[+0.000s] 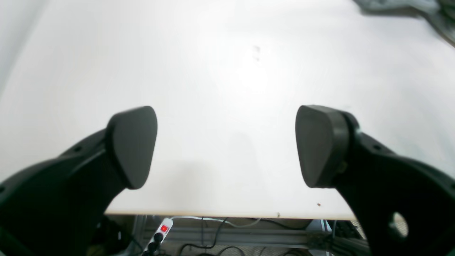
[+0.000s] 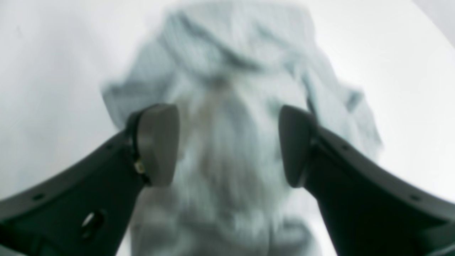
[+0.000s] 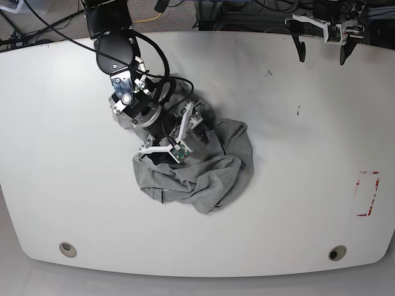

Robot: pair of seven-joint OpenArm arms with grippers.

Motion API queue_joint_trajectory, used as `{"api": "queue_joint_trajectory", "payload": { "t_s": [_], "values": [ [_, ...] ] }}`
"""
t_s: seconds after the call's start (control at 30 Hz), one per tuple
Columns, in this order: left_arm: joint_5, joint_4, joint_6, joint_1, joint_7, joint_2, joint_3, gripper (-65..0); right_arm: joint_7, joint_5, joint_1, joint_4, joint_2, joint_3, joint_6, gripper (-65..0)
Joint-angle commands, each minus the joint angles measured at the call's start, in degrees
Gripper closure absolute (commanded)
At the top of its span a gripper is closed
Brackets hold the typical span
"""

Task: Fold the T-shirt properly
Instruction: 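Lower the right gripper onto the crumpled grey T-shirt and pinch fabric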

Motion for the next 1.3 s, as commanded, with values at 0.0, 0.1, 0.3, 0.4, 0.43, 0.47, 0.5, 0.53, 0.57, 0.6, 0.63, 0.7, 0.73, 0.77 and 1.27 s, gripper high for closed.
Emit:
{"api": "queue_joint_trajectory", "payload": {
  "t_s": [0.0,0.1,0.3,0.4,0.43,0.47,0.5,0.53,0.57,0.6,0.63,0.7,0.73,0.77,1.27],
  "values": [
    [0.1,0.7,-0.4,0.9,-1.4,-0.1,0.1,-57.4,1.4,-0.3,3.7,-2.6,0.1,0.4,0.6,-42.2],
    [0.1,0.6,-0.4,0.0,-1.3,-0.1,-0.3,-57.4,1.4,-0.8,6.9,-7.0,-2.1,0.7,1.8,-42.2],
    [0.1,0.7,-0.4,-1.8,2.8,-0.1,-1.6,-57.4,1.5,-0.8,11.7,-15.4,-2.2,0.5,2.0,-42.2],
    [0.1,0.7,-0.4,-3.5,4.7,-0.1,-1.9,-57.4,1.5,-0.8,12.6,-17.7,-1.4,0.4,3.5,-42.2],
    [0.1,0.7,-0.4,-4.0,5.4,-0.1,-1.9,-57.4,1.5,-0.8,12.6,-17.9,-1.3,0.4,4.1,-42.2],
    [0.1,0.7,-0.4,-4.2,6.0,-0.1,-1.9,-57.4,1.6,-0.8,12.6,-18.6,-1.3,0.6,4.3,-42.2],
    [0.1,0.7,-0.4,-4.3,6.5,-0.1,-1.9,-57.4,1.6,-0.8,12.7,-19.4,-1.3,0.7,4.3,-42.2],
    [0.1,0.7,-0.4,-4.4,7.0,-0.1,-1.9,-57.4,1.6,-0.8,13.1,-20.0,-1.3,0.7,4.3,-42.2],
    [0.1,0.7,-0.4,-4.9,7.3,-0.1,-1.9,-57.4,1.6,-0.8,14.1,-20.9,-1.2,0.7,4.3,-42.2],
    [0.1,0.7,-0.4,-5.3,7.5,-0.1,-1.9,-57.4,1.6,-0.8,14.5,-21.3,-1.2,0.7,4.3,-42.2],
    [0.1,0.7,-0.4,-5.8,7.5,-0.1,-1.9,-57.4,1.6,-0.8,14.5,-21.9,-1.2,0.8,4.3,-42.2],
    [0.1,0.6,-0.4,-6.4,7.5,-0.1,-1.8,-57.4,2.4,-0.8,15.2,-22.7,-1.2,1.1,4.3,-42.2],
    [0.1,0.6,-0.4,-6.4,7.5,-0.1,-1.7,-57.4,3.0,-0.8,15.3,-22.7,-1.2,1.4,4.3,-42.2],
    [0.1,0.6,-0.4,-6.4,7.5,-0.1,-1.6,-57.4,3.3,-0.8,15.3,-22.7,-1.2,1.7,4.3,-42.2],
    [0.1,0.6,-0.4,-8.0,7.6,-2.4,-1.5,-57.4,3.5,-0.9,19.0,-27.6,-2.9,1.3,4.3,-42.2]
  ]
}}
